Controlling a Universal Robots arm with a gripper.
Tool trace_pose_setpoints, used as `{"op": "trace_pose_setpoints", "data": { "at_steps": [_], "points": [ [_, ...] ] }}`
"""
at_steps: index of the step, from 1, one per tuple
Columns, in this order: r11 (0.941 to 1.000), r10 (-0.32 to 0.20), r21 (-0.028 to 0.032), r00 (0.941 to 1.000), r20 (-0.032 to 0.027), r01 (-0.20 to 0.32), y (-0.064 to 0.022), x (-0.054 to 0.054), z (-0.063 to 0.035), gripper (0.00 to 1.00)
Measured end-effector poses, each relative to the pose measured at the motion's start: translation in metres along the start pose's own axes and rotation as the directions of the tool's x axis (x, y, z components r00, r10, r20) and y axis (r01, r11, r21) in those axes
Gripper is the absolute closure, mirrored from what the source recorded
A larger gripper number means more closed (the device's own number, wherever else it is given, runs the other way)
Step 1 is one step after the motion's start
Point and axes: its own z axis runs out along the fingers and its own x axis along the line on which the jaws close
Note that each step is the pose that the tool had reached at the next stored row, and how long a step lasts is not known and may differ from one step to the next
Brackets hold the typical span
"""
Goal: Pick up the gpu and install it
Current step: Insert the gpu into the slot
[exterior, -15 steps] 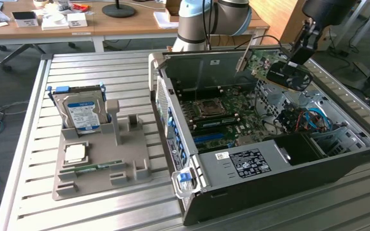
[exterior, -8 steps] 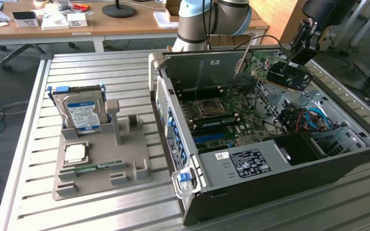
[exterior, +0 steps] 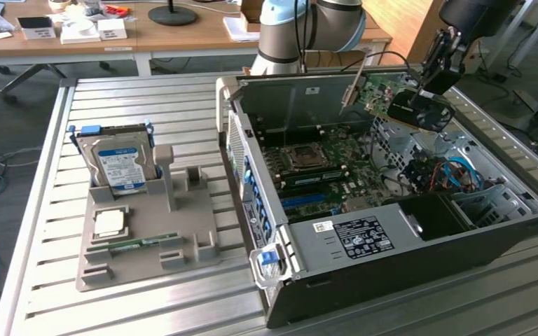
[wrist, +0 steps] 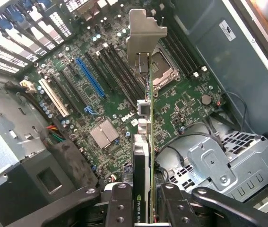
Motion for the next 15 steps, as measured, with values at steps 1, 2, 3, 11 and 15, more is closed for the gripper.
{"op": "trace_pose_setpoints", "data": {
  "at_steps": [1, 2, 3, 11, 15],
  "points": [
    [1.0, 0.0, 0.0, 1.0, 0.0, 0.0, 0.0, 0.0, 0.0, 0.73],
    [1.0, -0.002, 0.0, 1.0, -0.0001, 0.002, 0.0, 0.0, 0.0, 0.73],
    [1.0, -0.005, -0.0001, 1.0, -0.0003, 0.005, 0.0, 0.0, 0.0, 0.73],
    [0.9965, -0.083, -0.0021, 0.9965, -0.0045, 0.083, 0.0, 0.0, 0.0, 0.73],
    [0.9897, -0.143, -0.0039, 0.9897, -0.0076, 0.143, -0.0004, 0.0002, 0.0072, 0.73]
  ]
}}
